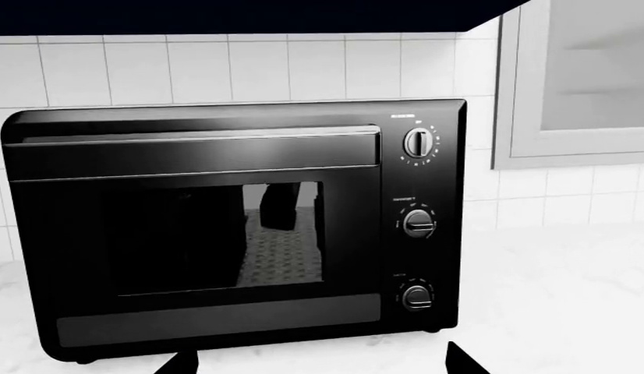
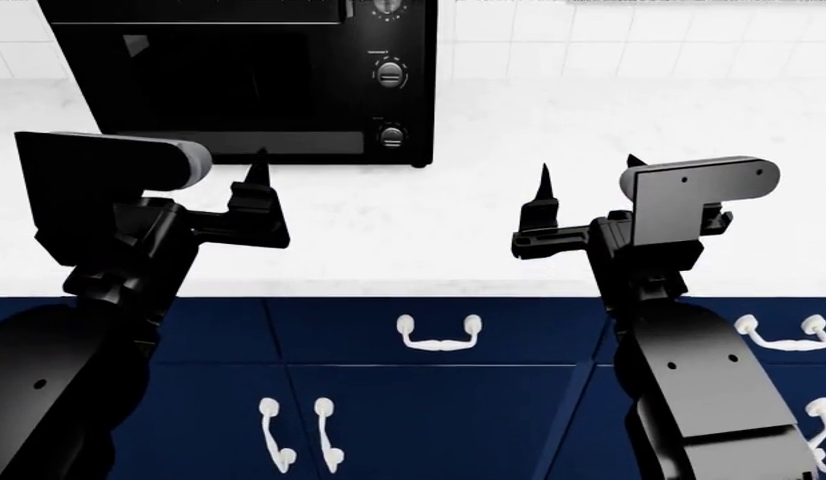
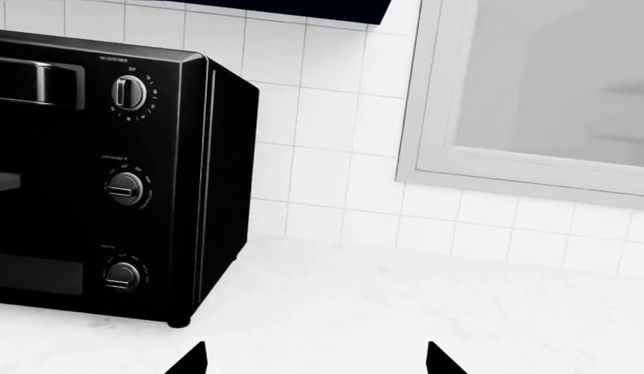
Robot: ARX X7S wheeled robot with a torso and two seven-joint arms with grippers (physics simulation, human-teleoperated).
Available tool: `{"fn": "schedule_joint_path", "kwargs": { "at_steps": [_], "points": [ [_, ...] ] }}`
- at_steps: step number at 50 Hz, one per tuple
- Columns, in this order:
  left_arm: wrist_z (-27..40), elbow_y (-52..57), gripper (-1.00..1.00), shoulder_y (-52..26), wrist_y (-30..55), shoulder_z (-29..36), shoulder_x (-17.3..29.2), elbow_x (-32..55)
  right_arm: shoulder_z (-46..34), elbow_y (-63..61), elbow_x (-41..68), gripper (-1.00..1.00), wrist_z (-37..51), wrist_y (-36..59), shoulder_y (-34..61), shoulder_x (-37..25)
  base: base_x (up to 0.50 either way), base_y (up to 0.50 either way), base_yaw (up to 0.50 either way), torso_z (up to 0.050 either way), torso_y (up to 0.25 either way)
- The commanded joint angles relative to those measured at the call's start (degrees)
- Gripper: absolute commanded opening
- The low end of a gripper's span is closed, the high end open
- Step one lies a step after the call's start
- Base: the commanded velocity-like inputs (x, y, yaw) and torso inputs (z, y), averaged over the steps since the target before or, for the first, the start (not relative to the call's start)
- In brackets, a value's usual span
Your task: Open the toaster oven door.
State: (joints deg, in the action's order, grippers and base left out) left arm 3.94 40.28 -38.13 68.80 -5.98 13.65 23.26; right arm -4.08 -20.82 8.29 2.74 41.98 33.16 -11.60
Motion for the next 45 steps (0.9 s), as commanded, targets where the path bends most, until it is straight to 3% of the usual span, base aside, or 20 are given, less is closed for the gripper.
{"fn": "schedule_joint_path", "kwargs": {
  "at_steps": [1,25,31,34,41,45],
  "points": [
    [0.0,-0.3,1.00,-0.5,0.4,-0.2,0.4,0.6,-0.5,0.5,0.1,1.00,0.5,0.7,0.8,-0.1,0.20,0.00,0.00,0.000,0.000],
    [-0.1,-0.9,1.00,0.6,-1.2,0.4,1.2,1.1,-1.4,1.2,0.8,1.00,1.2,0.7,0.8,0.0,0.20,0.00,0.00,0.000,0.000],
    [-0.6,-0.3,1.00,0.8,-2.3,2.5,3.2,0.4,-1.0,1.4,1.3,1.00,1.4,-0.3,0.0,0.2,0.06,0.00,0.00,0.000,0.000],
    [-1.2,-0.3,1.00,1.0,-4.5,5.9,6.2,-1.6,-0.8,1.5,1.6,1.00,1.3,-0.7,-0.5,0.3,0.00,0.00,0.00,0.000,0.000],
    [-3.7,-0.7,1.00,-3.2,-11.2,22.2,21.3,-12.7,-0.7,2.7,2.3,1.00,1.1,-2.3,-1.1,0.6,0.00,0.00,0.00,0.000,0.000],
    [-9.1,-1.0,1.00,-11.5,-14.3,36.9,32.0,-22.1,-0.8,3.2,2.7,1.00,1.0,-2.9,-1.3,0.9,0.00,0.00,0.00,0.000,0.000]
  ]
}}
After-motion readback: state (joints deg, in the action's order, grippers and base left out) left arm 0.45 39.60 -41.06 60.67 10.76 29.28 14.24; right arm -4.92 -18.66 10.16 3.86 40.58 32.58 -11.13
